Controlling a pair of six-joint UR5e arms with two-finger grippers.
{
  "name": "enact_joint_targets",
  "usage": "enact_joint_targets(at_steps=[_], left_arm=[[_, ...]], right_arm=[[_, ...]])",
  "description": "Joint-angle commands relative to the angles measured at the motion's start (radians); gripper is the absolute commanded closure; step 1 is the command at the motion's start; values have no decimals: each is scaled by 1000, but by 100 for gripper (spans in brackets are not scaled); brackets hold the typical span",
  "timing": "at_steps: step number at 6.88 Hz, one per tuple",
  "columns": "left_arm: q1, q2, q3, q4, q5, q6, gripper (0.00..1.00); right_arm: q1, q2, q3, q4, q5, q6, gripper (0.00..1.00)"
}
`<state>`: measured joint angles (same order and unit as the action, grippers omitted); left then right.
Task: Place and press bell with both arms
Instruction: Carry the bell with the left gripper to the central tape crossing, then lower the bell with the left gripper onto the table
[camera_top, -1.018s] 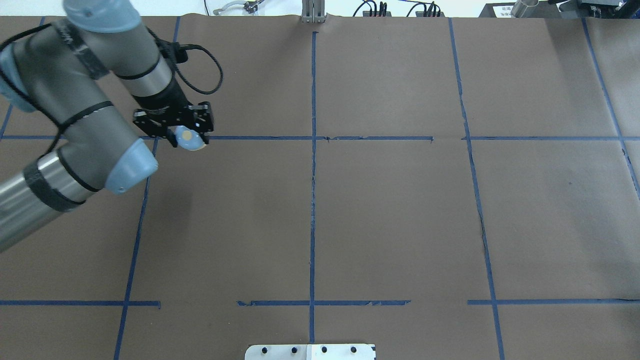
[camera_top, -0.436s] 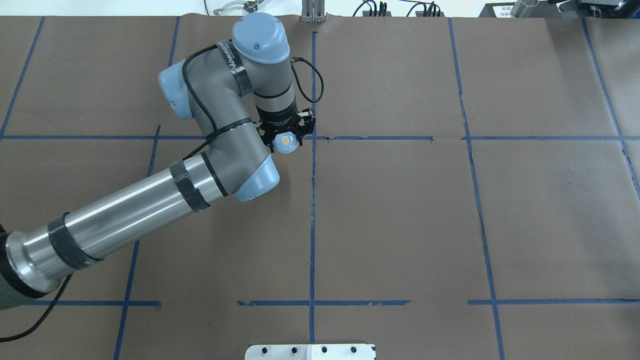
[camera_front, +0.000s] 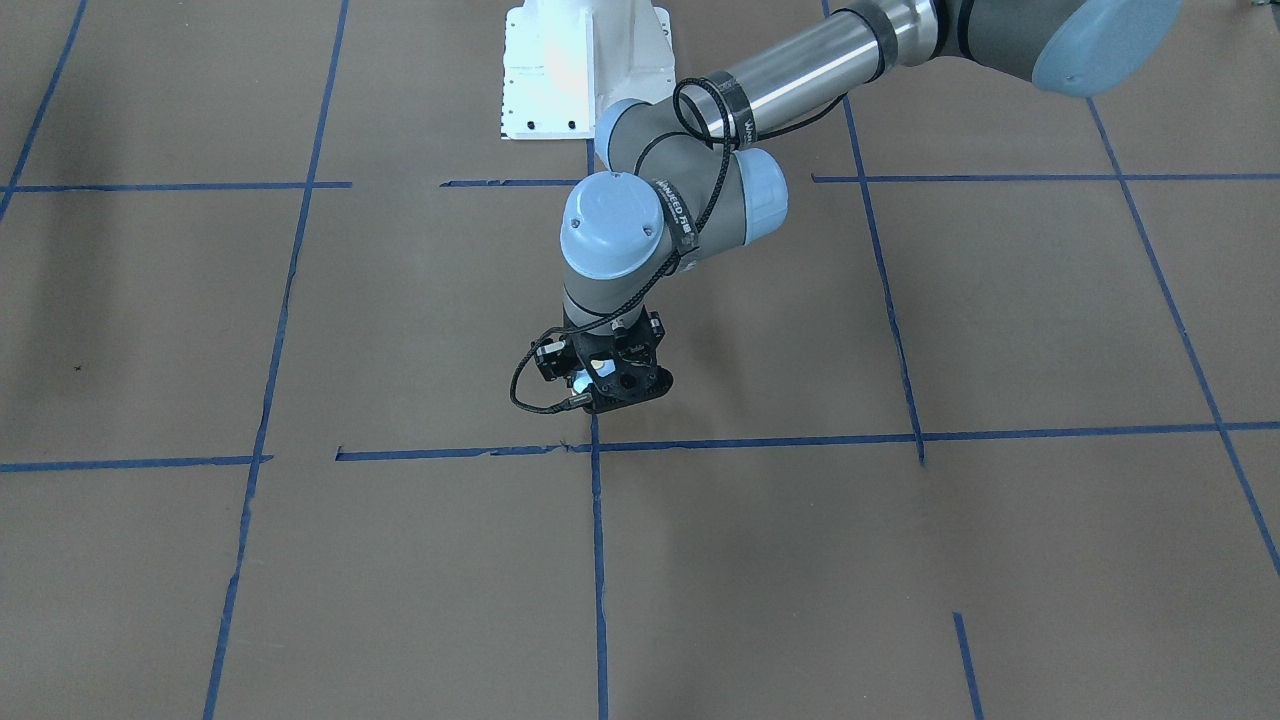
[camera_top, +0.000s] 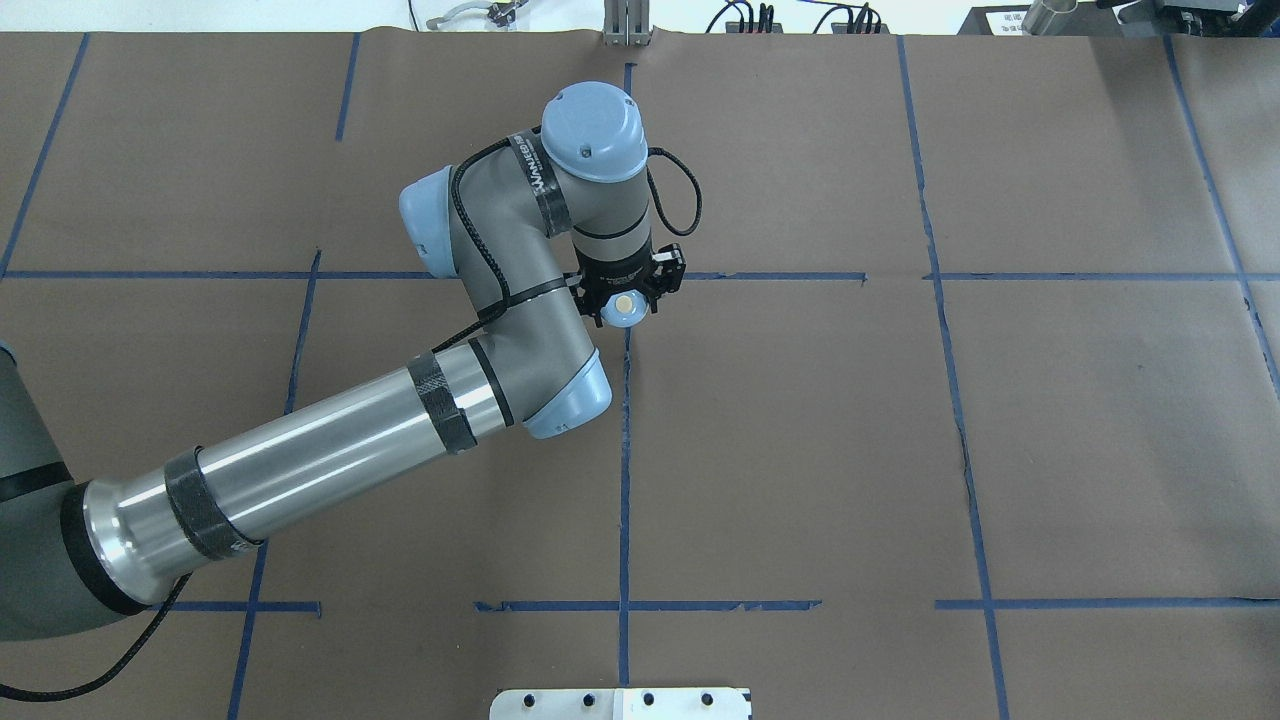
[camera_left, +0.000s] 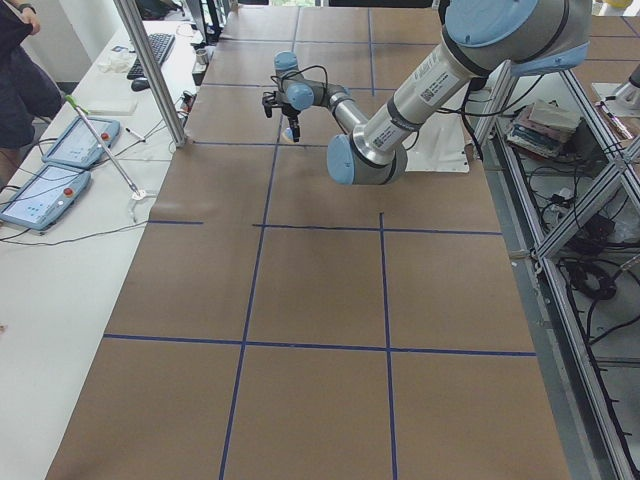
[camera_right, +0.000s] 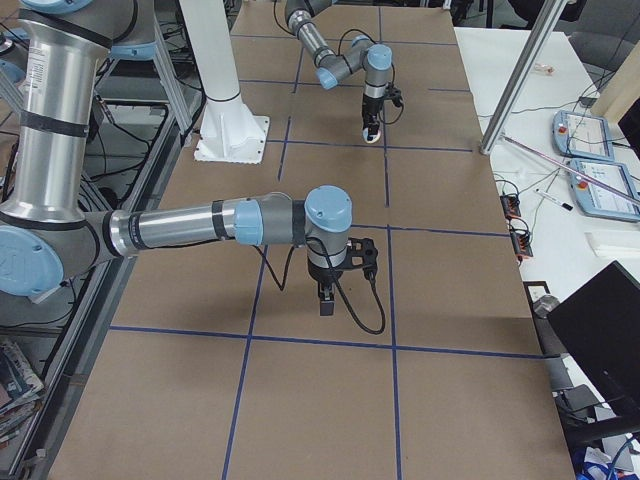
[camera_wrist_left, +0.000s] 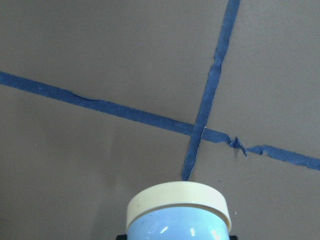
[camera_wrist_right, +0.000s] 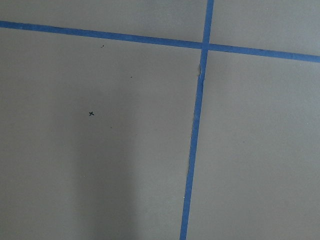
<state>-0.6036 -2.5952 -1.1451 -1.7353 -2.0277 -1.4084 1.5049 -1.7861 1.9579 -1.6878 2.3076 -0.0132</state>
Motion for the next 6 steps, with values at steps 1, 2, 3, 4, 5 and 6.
enact_joint_targets(at_steps=[1,2,3,4,5,6], left_arm=[[18,-2,19,-4,1,5,74],[16,-2,19,-4,1,5,71],[16,-2,19,-4,1,8,66],[16,0,22,-4,1,8,56],[16,0,28,-4,1,8,50],[16,0,28,-4,1,8,48]], right_arm=[[0,1,-1,0,-1,-1,0],[0,1,-1,0,-1,-1,0],[0,1,-1,0,-1,1,0],[0,1,1,0,1,-1,0],[0,1,-1,0,-1,-1,0],[0,1,-1,0,-1,1,0]])
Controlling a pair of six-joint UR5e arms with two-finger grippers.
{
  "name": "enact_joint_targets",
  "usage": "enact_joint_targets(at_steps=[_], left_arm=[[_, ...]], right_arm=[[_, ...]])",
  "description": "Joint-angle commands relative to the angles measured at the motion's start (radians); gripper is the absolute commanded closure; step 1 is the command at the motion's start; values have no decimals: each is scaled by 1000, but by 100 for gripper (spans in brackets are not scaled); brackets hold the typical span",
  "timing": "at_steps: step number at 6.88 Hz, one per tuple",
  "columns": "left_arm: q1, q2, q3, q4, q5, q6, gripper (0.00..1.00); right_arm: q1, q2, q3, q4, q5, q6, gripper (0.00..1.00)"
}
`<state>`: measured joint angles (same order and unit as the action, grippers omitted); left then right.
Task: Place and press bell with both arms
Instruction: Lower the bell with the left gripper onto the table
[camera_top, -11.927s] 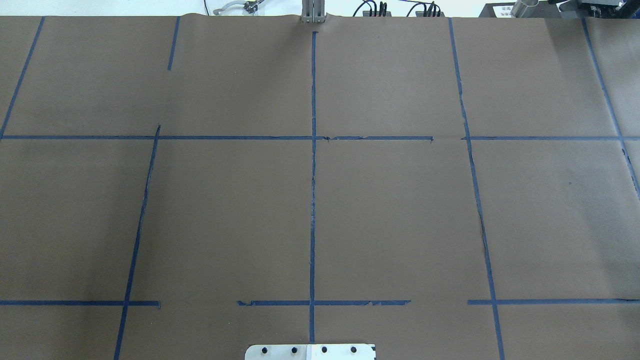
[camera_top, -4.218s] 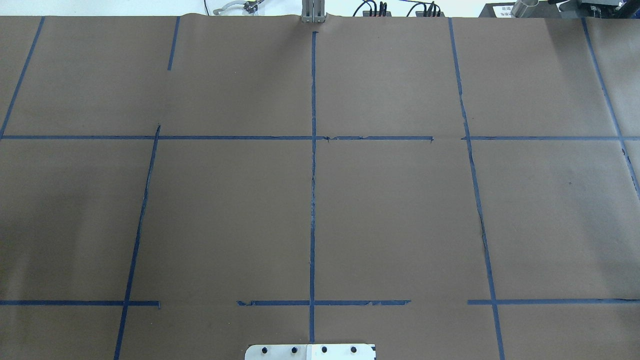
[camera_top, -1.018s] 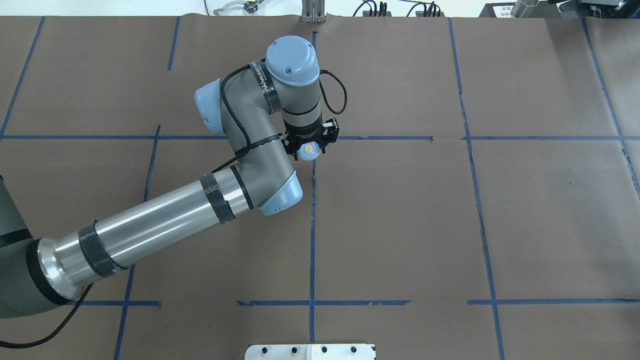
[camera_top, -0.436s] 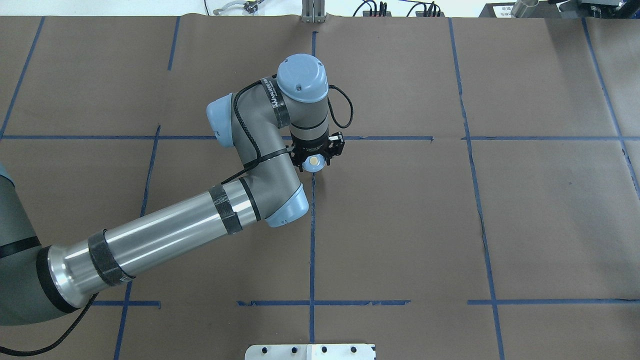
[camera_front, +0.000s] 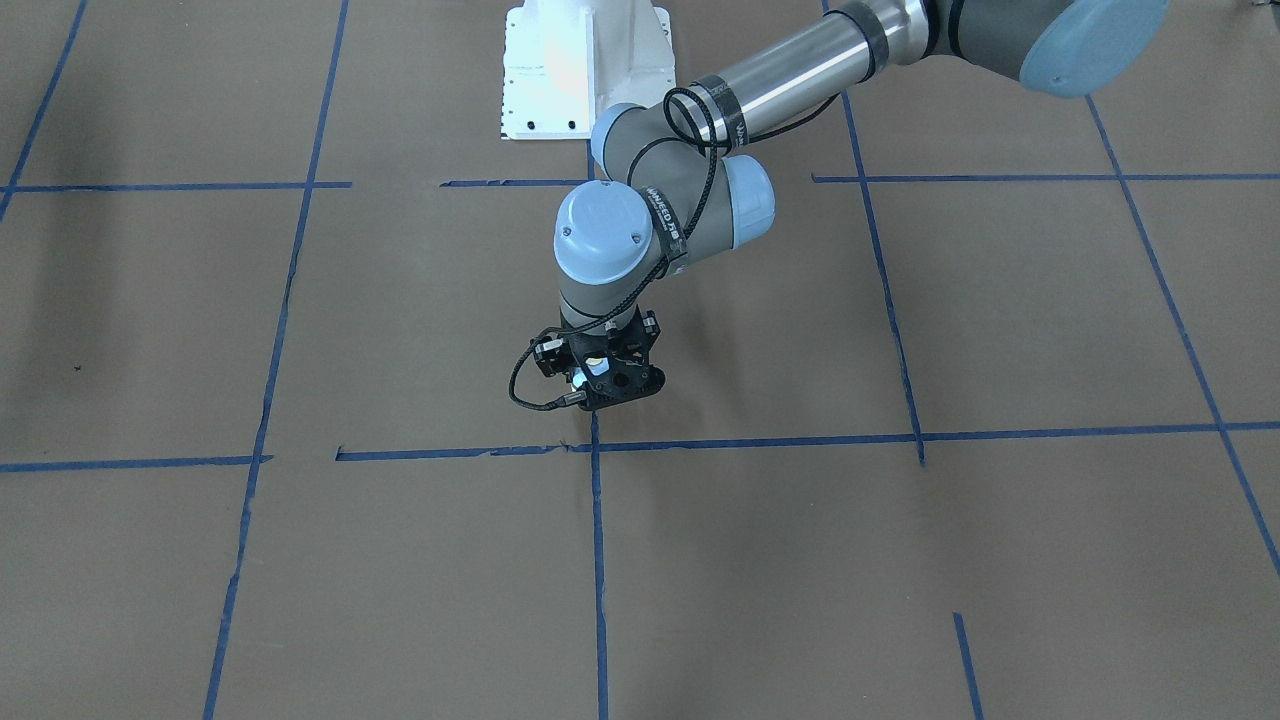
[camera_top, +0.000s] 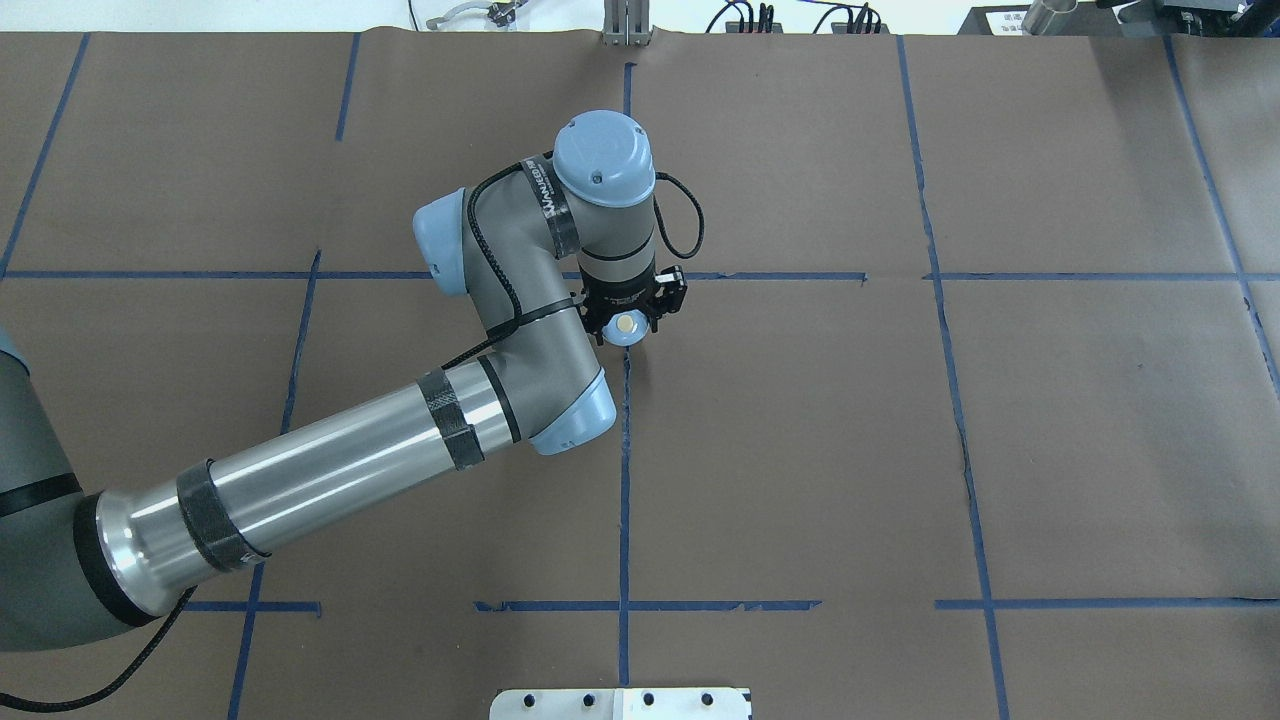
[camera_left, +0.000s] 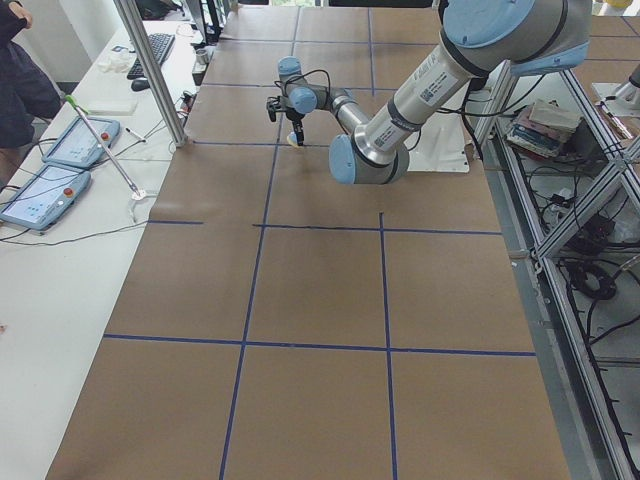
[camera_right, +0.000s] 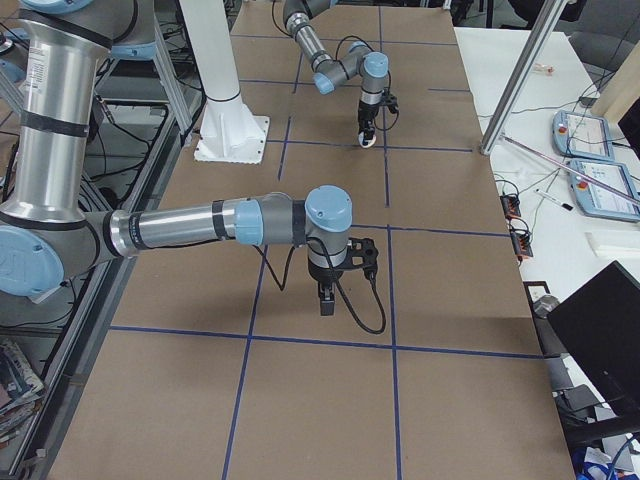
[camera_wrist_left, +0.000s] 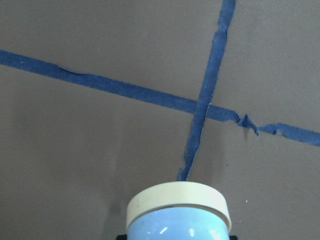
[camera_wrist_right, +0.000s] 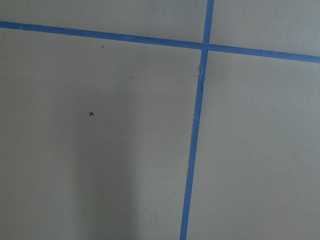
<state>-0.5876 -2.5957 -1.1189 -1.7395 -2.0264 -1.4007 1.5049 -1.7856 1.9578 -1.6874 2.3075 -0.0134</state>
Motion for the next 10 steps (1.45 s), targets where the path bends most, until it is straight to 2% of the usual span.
enact_joint_targets(at_steps=[1,4,10], left_arm=[[0,0,2,0,0,0,48],[0,-1,2,0,0,-1,48],[0,-3,1,0,0,-3,33]], right_arm=[[0,0,0,0,0,0,0],[0,0,0,0,0,0,0],[0,0,0,0,0,0,0]])
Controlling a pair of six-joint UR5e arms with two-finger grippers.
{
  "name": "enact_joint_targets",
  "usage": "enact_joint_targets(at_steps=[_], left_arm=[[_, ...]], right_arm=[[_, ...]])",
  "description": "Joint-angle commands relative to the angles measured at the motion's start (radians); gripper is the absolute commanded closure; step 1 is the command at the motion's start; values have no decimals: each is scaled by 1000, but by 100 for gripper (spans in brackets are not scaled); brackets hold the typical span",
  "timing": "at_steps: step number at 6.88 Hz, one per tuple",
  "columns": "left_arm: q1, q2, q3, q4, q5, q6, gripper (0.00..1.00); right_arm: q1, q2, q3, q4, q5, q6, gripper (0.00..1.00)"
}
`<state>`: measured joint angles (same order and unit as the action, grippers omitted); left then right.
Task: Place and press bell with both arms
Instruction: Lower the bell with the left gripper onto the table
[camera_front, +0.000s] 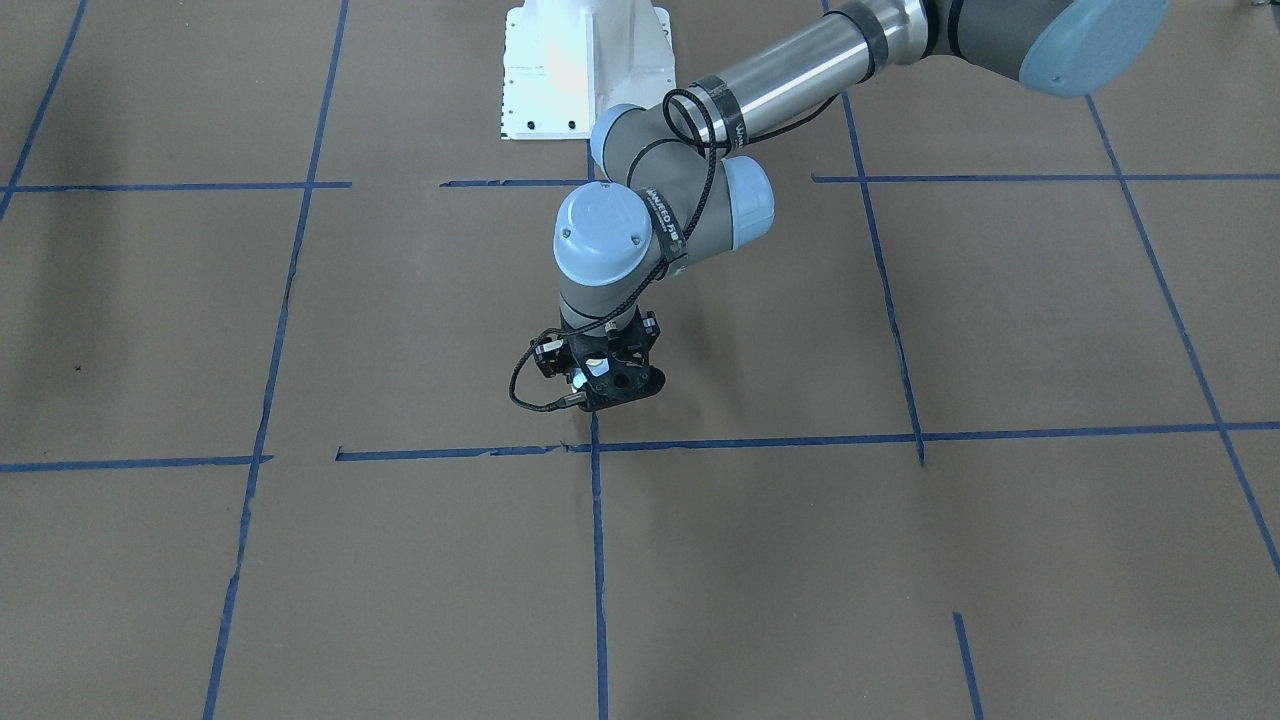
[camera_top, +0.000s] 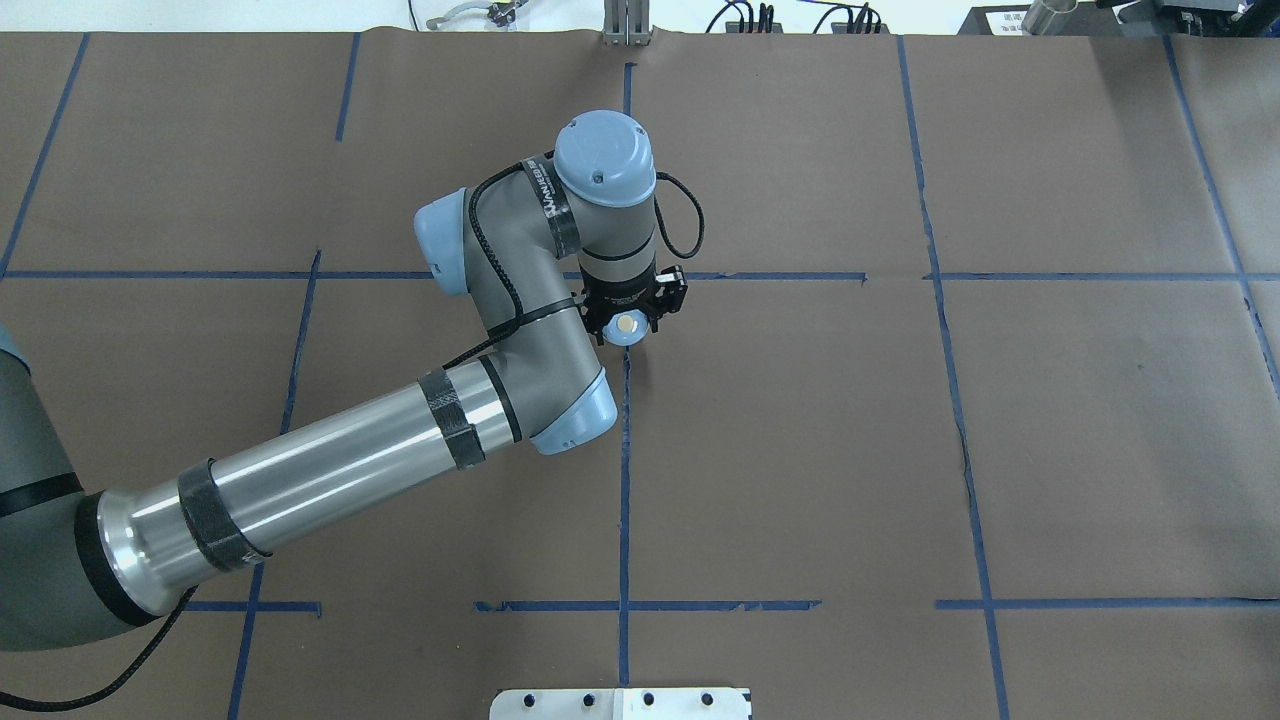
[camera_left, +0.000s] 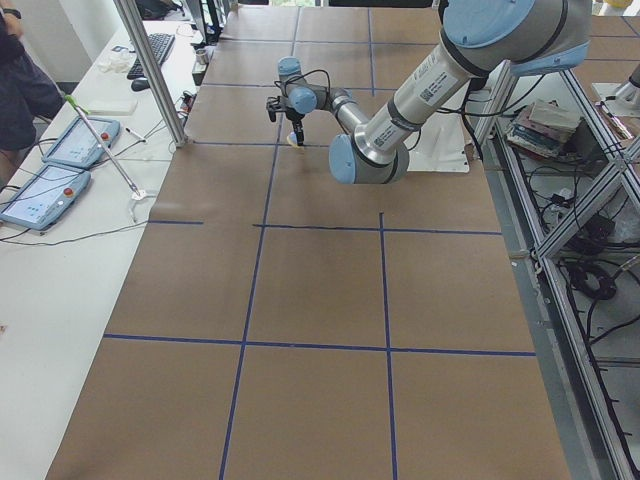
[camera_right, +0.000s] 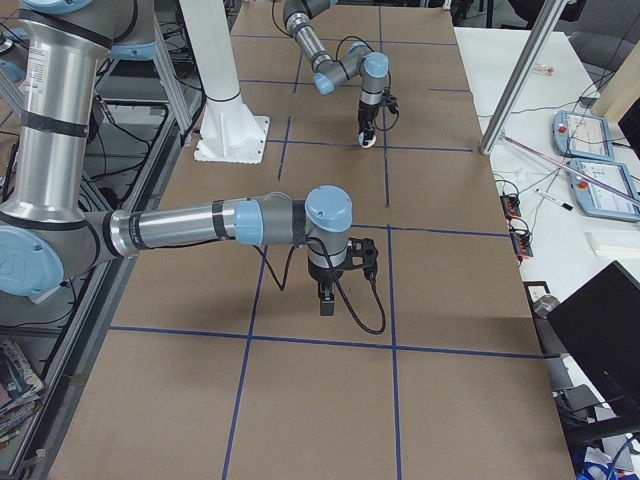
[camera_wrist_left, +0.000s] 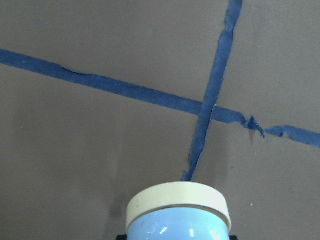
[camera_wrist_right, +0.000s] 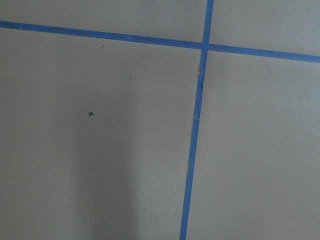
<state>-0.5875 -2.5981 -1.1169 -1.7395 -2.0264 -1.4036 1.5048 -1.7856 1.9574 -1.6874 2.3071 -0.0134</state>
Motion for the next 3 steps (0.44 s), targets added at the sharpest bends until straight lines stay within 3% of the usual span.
enact_joint_targets(at_steps=[1,3], left_arm=[[0,-1,-1,0,0,0,24],[0,-2,-3,-2,0,5,0]], right_arm=[[0,0,0,0,0,0,0],[0,2,0,0,0,0,0]])
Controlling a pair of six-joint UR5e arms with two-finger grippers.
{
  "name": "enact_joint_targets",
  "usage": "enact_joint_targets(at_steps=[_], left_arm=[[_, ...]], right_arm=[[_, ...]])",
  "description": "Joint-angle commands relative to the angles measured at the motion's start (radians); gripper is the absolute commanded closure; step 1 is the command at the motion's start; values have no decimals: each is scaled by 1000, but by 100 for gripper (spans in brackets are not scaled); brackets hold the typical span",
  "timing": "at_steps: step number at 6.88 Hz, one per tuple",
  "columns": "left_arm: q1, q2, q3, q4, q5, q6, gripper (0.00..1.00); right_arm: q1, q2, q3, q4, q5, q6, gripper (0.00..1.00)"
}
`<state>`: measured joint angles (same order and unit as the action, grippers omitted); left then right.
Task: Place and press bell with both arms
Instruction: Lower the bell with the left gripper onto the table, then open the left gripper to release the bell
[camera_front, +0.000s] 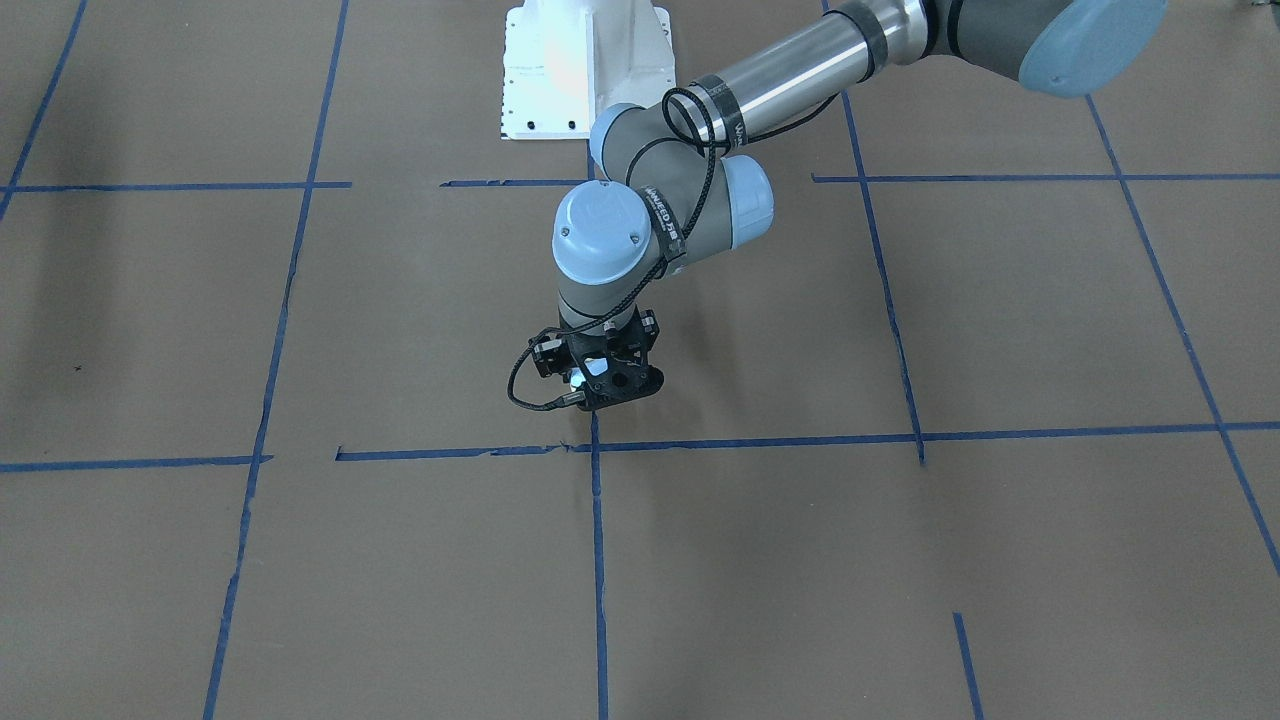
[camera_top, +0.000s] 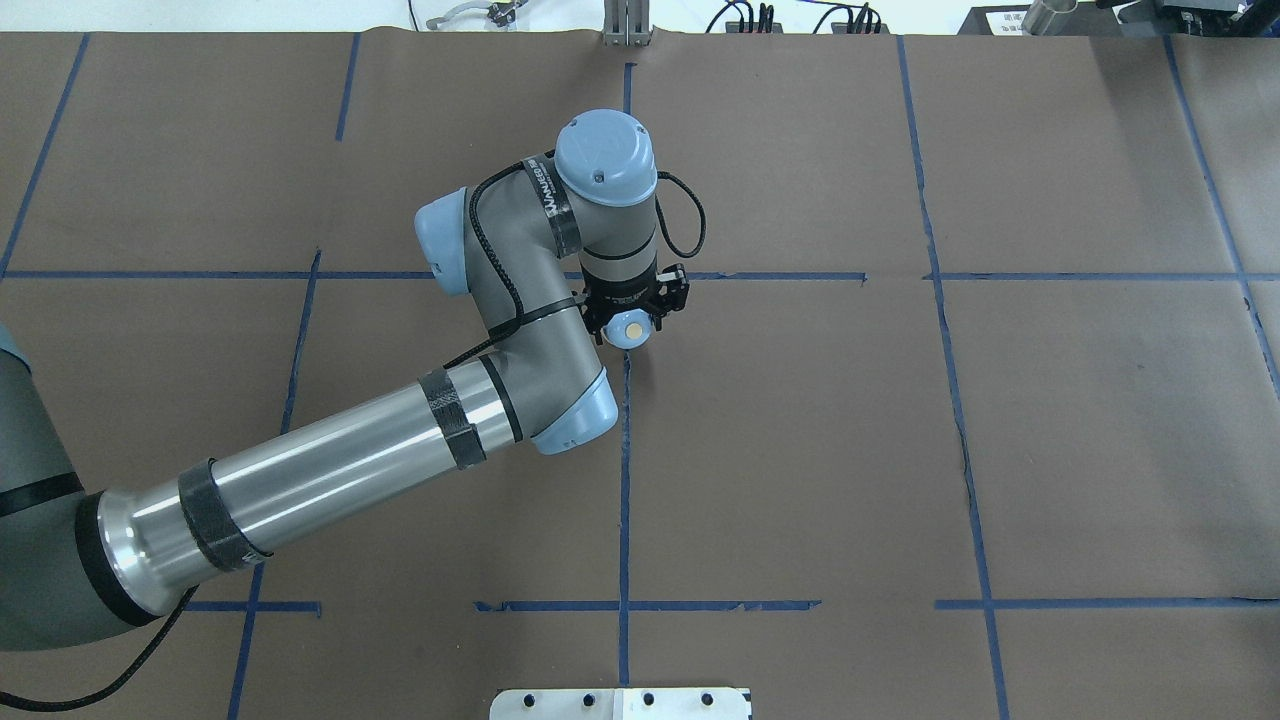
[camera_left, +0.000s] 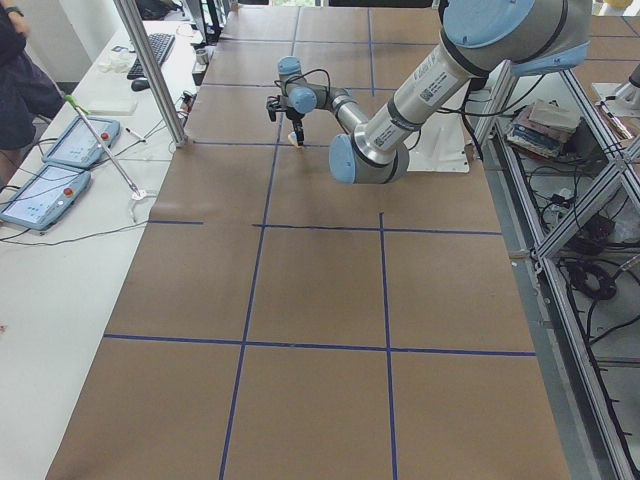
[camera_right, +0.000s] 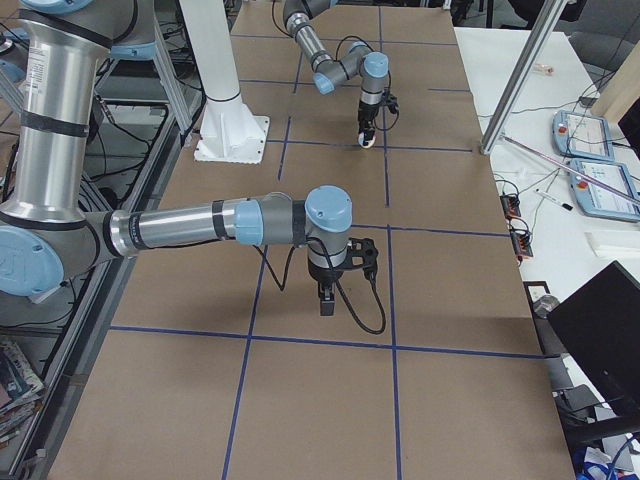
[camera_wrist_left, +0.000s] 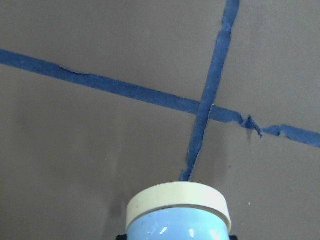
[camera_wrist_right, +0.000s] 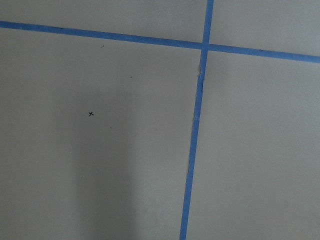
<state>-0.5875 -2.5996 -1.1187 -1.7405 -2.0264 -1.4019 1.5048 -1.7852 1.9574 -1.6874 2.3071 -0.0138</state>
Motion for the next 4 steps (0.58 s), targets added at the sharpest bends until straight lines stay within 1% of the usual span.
enact_joint_targets(at_steps=[1,4], left_arm=[[0,-2,-4,1,0,3,0],[-6,-10,-9,6,0,9,0]], right_arm=[[0,1,0,0,0,2,0],[0,1,2,0,0,0,0]])
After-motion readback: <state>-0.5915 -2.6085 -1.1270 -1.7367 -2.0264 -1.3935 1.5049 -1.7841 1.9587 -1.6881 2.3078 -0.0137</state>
